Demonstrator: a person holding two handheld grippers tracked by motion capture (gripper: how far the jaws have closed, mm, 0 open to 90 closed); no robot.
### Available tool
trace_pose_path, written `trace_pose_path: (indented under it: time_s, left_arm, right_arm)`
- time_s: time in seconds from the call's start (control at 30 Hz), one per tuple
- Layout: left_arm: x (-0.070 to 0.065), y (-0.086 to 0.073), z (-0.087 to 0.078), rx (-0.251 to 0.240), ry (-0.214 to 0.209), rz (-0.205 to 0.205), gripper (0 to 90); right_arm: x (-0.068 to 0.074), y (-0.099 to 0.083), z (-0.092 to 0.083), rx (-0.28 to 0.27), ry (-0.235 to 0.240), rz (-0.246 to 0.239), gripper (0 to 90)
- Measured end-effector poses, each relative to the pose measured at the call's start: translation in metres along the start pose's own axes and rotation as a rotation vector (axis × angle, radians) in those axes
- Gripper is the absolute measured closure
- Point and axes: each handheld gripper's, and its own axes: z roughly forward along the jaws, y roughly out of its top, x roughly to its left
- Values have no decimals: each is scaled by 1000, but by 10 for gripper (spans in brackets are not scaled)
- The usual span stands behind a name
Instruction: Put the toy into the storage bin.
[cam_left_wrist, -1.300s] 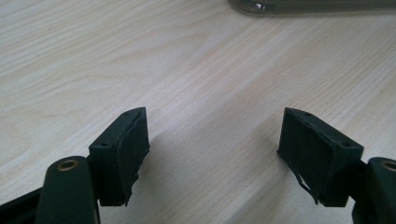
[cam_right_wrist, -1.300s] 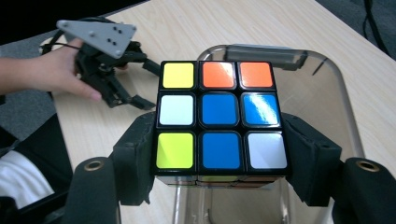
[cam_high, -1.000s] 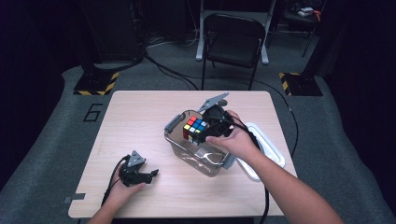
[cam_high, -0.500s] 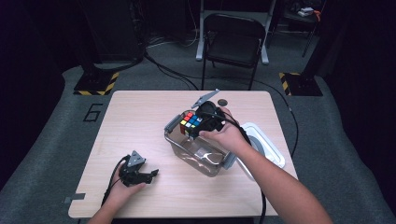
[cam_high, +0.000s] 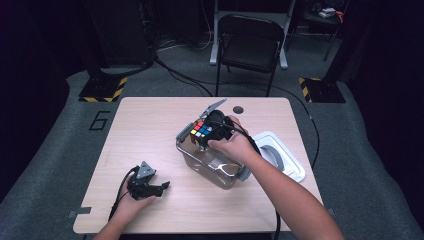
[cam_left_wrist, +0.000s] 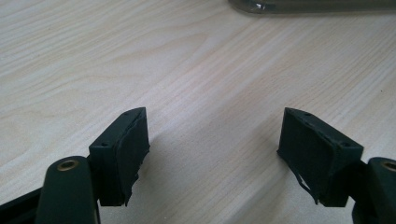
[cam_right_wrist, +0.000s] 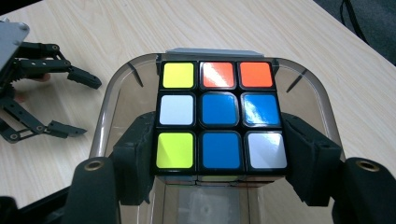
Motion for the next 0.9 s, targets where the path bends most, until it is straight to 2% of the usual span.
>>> trace_pose_path:
  time_s: [0.17,0.2,0.37,0.67,0.77,0.9]
  left_arm:
    - [0,0,0,0,0,3,243]
    - [0,0,0,0,-2,-3,243]
    - [-1,0,0,-4,0,-8,243]
    - [-1,0,1,-7,6,-5,243]
    - [0,0,0,1,-4,-2,243]
    - [-1,0,1,-7,5,-6,243]
  right_arm:
    - [1,2,8,6,0,7,339]
    - [1,1,9,3,-1,-8,340]
    - [1,0,18,6,3,5,339]
    - [1,-4,34,41,6,1,339]
    - [1,-4,39,51,3,-8,340]
    - [3,-4,43,63,10,8,340]
